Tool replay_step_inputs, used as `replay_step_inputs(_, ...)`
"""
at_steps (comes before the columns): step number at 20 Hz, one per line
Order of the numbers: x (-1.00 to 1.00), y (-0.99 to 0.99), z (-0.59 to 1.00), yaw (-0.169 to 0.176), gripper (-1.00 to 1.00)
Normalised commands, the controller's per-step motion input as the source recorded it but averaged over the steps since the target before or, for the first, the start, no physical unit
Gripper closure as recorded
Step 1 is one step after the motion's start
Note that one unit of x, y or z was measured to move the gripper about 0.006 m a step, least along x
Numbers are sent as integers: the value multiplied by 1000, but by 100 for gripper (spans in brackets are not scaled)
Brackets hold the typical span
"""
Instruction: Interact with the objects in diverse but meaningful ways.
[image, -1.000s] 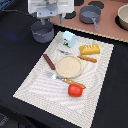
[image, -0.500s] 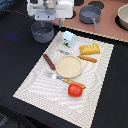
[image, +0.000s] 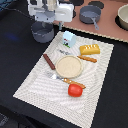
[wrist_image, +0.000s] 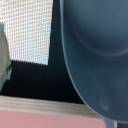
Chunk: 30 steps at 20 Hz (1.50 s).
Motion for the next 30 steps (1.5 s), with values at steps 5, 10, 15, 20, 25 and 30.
replay_step_inputs(5, -13, 98, -360, -38, -100)
replay_step_inputs(10, -36, 65, -305, -33, 100)
replay_step_inputs(15, -9, 21, -144, -25, 100)
replay_step_inputs(20, 0, 26, -14, -15, 100)
replay_step_inputs(25, 0, 10, -31, -10, 100)
replay_step_inputs(30, 31, 73, 13, -3, 100)
